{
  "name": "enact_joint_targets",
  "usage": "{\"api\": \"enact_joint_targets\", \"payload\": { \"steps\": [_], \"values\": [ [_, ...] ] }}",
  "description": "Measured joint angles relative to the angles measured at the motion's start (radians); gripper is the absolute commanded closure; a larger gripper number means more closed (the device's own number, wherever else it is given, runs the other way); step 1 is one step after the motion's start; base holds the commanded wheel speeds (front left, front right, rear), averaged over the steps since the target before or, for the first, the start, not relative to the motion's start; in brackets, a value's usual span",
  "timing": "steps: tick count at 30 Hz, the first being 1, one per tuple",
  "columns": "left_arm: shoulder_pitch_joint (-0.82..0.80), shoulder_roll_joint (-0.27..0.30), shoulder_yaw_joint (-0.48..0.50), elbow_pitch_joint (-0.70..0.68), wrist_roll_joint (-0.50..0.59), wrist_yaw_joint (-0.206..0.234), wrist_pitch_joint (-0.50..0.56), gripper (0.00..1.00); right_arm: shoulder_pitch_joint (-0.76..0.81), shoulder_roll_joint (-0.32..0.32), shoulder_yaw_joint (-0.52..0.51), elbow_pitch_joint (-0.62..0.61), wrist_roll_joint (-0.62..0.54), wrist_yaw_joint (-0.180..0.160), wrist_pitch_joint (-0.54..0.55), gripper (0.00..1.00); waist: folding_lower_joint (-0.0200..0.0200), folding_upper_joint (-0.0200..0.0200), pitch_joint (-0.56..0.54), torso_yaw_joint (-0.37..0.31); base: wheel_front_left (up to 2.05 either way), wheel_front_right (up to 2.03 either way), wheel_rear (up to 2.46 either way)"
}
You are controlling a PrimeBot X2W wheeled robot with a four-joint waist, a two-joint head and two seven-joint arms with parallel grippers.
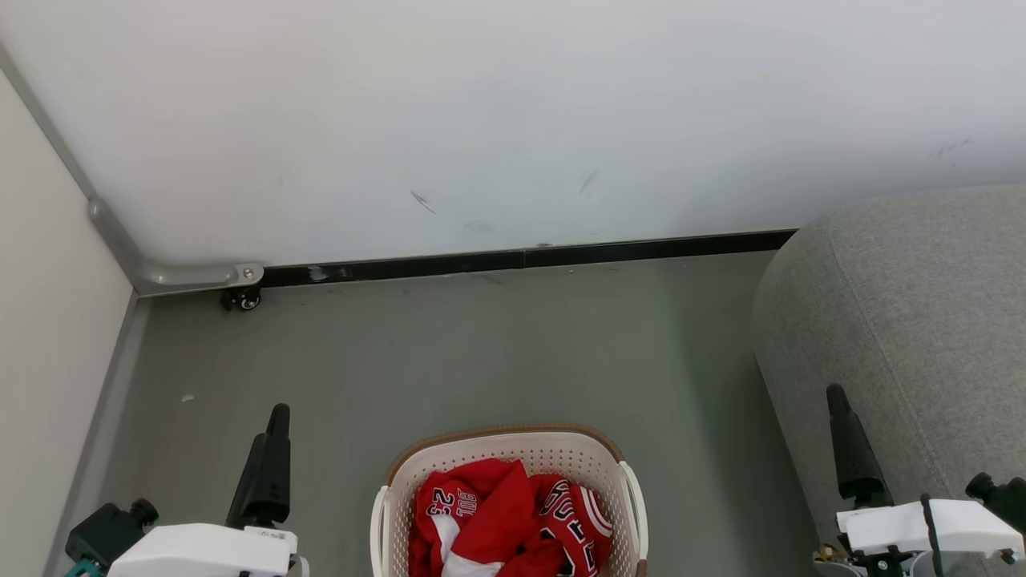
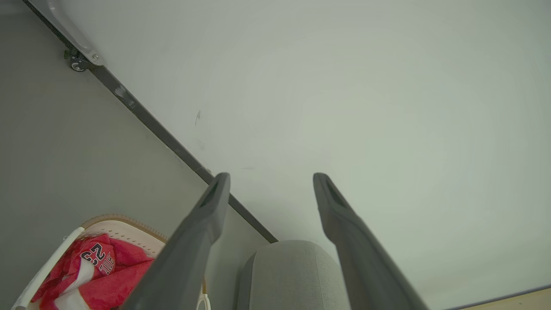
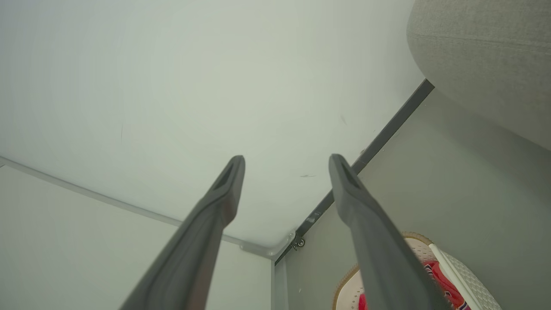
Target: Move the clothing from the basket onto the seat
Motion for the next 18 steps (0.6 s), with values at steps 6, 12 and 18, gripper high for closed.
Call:
{"api": "enact_joint_targets", "payload": {
  "steps": [6, 12, 18],
  "values": [
    [0.0, 0.002, -0.015, -0.019, 0.102, 0.01, -0.017, 0.0, -0.004, 0.0, 0.003, 0.0, -0.086, 0.0, -0.018, 0.0, -0.0032, -0.0001, 0.0, 0.001, 0.0, 0.0, 0.0],
    [0.0, 0.009, -0.036, -0.045, 0.263, 0.032, -0.038, 0.0, -0.004, 0.001, 0.005, 0.001, -0.226, 0.0, -0.042, 0.0, -0.0094, 0.0, 0.002, 0.002, 0.0, 0.0, 0.0],
    [0.001, 0.021, -0.062, -0.058, 0.396, 0.046, -0.062, 0.0, -0.004, 0.002, 0.005, 0.005, -0.338, 0.0, -0.063, 0.0, -0.0137, 0.0, 0.003, 0.004, 0.0, 0.0, 0.0]
  ]
}}
